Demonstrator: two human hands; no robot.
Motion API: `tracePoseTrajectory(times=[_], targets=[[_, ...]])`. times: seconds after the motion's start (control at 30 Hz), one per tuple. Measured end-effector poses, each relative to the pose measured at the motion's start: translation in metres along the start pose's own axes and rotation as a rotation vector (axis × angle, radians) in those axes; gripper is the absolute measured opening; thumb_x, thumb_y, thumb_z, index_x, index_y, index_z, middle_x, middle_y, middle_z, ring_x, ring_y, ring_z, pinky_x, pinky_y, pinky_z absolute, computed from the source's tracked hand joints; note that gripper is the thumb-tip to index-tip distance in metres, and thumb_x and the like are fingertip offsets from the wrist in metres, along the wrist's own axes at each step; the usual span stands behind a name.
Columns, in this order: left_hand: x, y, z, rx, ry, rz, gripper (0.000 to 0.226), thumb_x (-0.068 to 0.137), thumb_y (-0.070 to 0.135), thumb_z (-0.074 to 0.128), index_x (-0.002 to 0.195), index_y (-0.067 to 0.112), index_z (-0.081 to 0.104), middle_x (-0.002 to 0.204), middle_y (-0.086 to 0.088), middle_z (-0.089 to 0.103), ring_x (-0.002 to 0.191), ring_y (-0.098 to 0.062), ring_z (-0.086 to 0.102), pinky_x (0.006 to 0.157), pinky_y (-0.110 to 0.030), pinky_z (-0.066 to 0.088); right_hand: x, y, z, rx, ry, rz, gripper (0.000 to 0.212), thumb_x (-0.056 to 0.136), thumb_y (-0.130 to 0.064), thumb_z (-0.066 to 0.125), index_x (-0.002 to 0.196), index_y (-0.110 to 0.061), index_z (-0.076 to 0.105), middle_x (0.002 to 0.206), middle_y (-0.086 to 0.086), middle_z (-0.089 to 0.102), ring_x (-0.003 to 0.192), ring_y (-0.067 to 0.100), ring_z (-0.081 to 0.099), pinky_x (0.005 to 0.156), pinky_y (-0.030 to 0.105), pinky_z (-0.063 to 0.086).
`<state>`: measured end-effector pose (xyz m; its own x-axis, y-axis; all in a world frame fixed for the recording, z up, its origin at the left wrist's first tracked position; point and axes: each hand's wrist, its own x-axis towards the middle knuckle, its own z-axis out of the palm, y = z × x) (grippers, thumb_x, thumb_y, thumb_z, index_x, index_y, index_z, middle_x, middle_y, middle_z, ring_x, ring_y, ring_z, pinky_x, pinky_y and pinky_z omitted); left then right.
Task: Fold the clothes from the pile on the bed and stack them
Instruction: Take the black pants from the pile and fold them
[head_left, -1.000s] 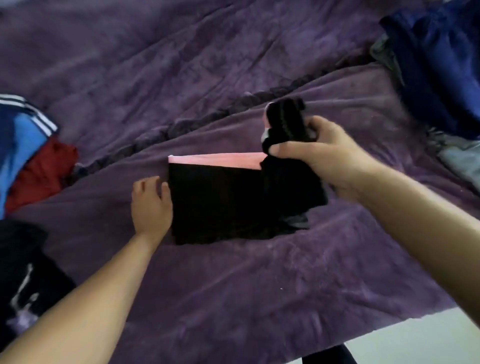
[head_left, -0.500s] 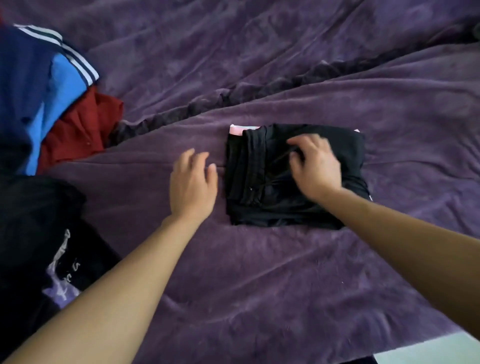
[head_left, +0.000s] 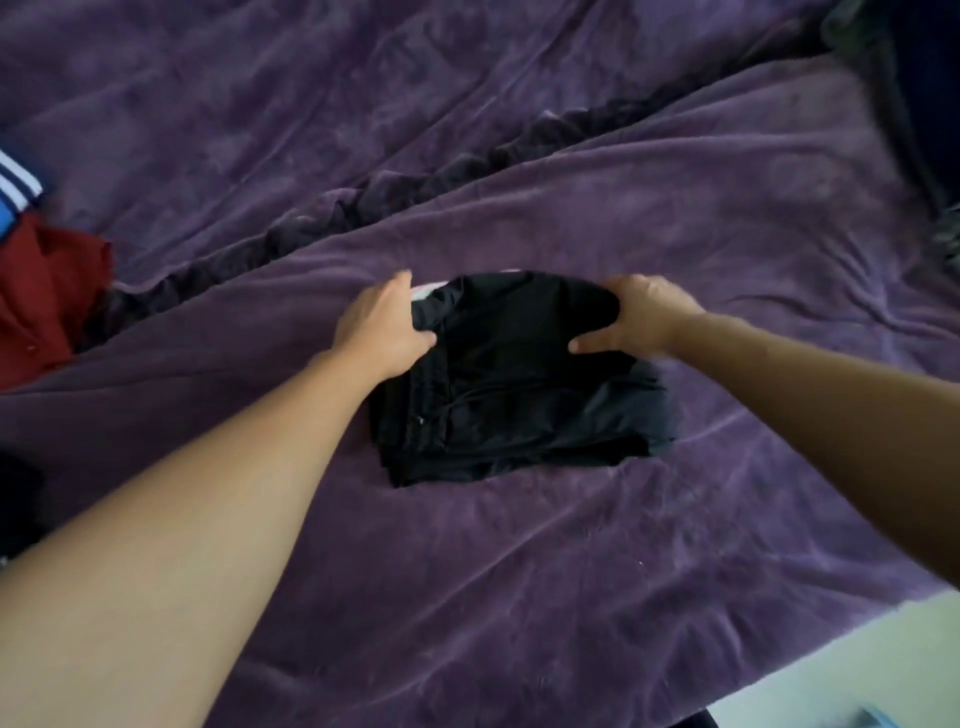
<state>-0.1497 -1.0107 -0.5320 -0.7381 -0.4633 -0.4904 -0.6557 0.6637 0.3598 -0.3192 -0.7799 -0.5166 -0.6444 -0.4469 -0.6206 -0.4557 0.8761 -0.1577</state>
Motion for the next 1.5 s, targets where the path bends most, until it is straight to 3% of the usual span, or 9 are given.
tracePoseTrajectory(times=[0.07,0.13,0.27,0.5,0.93,1.07,1.27,1.4,1.5], targets=[[-0.011,0.006,-0.003,-0.007,0.021,0.024,0.025,0.077,0.024,0.072,0.094,0.012,0.059,0.102,-0.010,0.061,0.100,-0.034,0.058,0.071,-0.039,0.048,-0.025,0.006,0.006,0.032,0.107,-0.058,0.073,0.061,-0.066,0.075,0.118,-0.024,0.059,0.112,0.009,0.066,0.104,0.032,0.061,0.079,0.036,0.048],[-0.022,0.017,-0.005,0.024,0.063,0.066,0.020,0.075,0.020,0.069,0.073,0.015,0.050,0.087,-0.005,0.050,0.089,-0.033,0.057,0.062,-0.036,0.041,-0.053,0.017,0.012,0.072,0.211,-0.125,0.061,0.064,-0.064,0.074,0.111,-0.027,0.059,0.105,0.007,0.069,0.100,0.033,0.063,0.072,0.035,0.045],[-0.040,0.056,-0.001,0.078,0.149,0.190,0.023,0.073,0.019,0.067,0.069,0.020,0.044,0.079,0.004,0.044,0.080,-0.031,0.054,0.057,-0.033,0.033,-0.093,0.053,0.026,0.169,0.331,-0.201,0.043,0.069,-0.059,0.072,0.080,-0.030,0.042,0.085,-0.002,0.064,0.084,0.028,0.063,0.059,0.029,0.032],[-0.027,0.190,0.004,0.146,0.257,0.225,0.014,0.072,0.019,0.069,0.075,0.019,0.055,0.070,-0.004,0.063,0.072,-0.038,0.059,0.055,-0.032,0.035,-0.096,0.169,-0.008,0.363,0.334,-0.165,0.042,0.072,-0.058,0.065,0.076,-0.033,0.032,0.076,-0.012,0.053,0.076,0.022,0.059,0.057,0.031,0.032],[0.020,0.559,-0.018,0.049,-0.031,0.495,0.021,0.069,0.014,0.068,0.060,0.020,0.050,0.059,0.002,0.055,0.068,-0.029,0.055,0.061,-0.037,0.044,-0.155,0.440,-0.187,0.566,0.528,0.107,0.038,0.066,-0.055,0.074,0.080,-0.027,0.053,0.065,-0.012,0.059,0.071,0.018,0.062,0.061,0.035,0.045],[0.037,0.663,-0.014,0.139,-0.224,0.604,0.023,0.064,0.017,0.076,0.065,0.022,0.054,0.068,0.005,0.058,0.071,-0.018,0.055,0.058,-0.029,0.037,-0.182,0.508,-0.206,0.869,0.477,0.166,0.041,0.064,-0.050,0.079,0.091,-0.023,0.065,0.077,-0.001,0.071,0.076,0.017,0.068,0.072,0.044,0.056],[0.080,0.783,0.080,0.133,-0.274,0.693,0.037,0.067,0.026,0.081,0.097,0.026,0.059,0.103,-0.001,0.064,0.100,-0.022,0.060,0.082,-0.034,0.049,-0.176,0.599,-0.172,1.325,0.411,0.437,0.041,0.061,-0.027,0.088,0.096,-0.015,0.070,0.077,-0.003,0.075,0.070,0.015,0.073,0.052,0.021,0.055],[0.077,0.780,0.152,0.235,-0.015,0.664,0.047,0.085,0.034,0.066,0.124,0.015,0.048,0.127,-0.010,0.050,0.118,-0.030,0.046,0.092,-0.042,0.042,-0.179,0.627,-0.137,1.124,0.436,0.617,0.050,0.068,-0.038,0.084,0.108,-0.016,0.064,0.090,-0.002,0.073,0.084,0.019,0.070,0.070,0.039,0.060],[0.064,0.746,0.176,0.195,0.254,0.791,0.049,0.091,0.038,0.054,0.133,0.014,0.048,0.141,-0.014,0.042,0.127,-0.033,0.040,0.099,-0.043,0.037,-0.188,0.612,-0.121,0.642,0.549,0.644,0.067,0.077,-0.055,0.070,0.132,-0.026,0.045,0.123,0.002,0.060,0.116,0.025,0.055,0.094,0.044,0.048]])
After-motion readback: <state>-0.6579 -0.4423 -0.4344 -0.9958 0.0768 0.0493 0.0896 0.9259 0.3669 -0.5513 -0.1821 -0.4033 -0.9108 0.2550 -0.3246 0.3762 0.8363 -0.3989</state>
